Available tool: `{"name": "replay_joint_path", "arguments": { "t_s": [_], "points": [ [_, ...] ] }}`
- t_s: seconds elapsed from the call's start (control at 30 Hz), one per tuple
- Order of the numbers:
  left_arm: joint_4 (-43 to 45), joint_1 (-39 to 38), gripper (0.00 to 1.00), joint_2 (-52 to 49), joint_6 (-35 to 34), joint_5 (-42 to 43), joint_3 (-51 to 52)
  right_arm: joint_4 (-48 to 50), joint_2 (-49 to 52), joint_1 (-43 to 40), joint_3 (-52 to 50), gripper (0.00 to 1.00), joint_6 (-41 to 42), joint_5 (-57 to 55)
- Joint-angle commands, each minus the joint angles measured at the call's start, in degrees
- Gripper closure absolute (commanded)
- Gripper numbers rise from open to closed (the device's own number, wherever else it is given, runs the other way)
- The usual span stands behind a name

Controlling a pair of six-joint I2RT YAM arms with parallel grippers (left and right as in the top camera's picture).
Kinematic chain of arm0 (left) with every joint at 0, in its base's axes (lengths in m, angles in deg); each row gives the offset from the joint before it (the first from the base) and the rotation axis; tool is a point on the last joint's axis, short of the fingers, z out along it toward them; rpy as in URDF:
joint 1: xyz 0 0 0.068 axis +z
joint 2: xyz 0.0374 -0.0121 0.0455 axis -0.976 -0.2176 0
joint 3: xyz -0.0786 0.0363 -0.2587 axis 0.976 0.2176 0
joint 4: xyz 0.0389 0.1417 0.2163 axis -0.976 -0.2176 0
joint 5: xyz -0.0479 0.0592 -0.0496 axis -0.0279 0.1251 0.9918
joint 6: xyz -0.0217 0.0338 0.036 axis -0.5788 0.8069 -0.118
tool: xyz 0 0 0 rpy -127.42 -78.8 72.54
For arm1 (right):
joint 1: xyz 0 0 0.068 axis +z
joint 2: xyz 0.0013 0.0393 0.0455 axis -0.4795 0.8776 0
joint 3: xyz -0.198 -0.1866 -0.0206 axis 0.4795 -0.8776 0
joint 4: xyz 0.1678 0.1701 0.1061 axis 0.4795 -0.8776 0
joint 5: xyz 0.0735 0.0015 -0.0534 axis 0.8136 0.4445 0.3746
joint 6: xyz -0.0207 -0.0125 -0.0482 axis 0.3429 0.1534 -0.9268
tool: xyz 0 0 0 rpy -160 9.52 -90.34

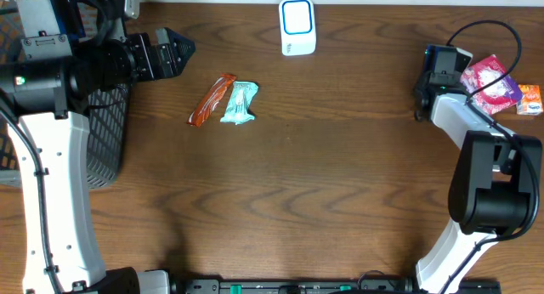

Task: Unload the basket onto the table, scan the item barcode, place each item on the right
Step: 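Set the purple package down at the right edge and release it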

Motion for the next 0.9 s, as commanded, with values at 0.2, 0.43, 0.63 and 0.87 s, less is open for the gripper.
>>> {"name": "replay_joint_path", "arguments": {
  "t_s": [0.2, 0.43, 0.63, 0.87],
  "points": [
    [0.0, 0.1, 0.02, -0.2, 0.1, 0.5, -0.2, 1.2, 3.9, -4.7, -0.5, 0.78, -5.3, 3.6],
    [0.0, 0.1, 0.01, -0.2, 0.1, 0.5, -0.2, 2.1, 4.9, -8.2, -0.5, 0.80, -5.3, 7.6],
    [0.0, 0.1, 0.02, -0.2, 0.1, 0.5, -0.2, 5.4, 5.0, -10.9, -0.5, 0.82, -5.3, 23.3],
    [0.0, 0.1, 0.02, -0.2, 0.1, 0.5, -0.2, 8.2, 5.2, -11.1, -0.5, 0.83, -4.5, 16.8]
  ]
}}
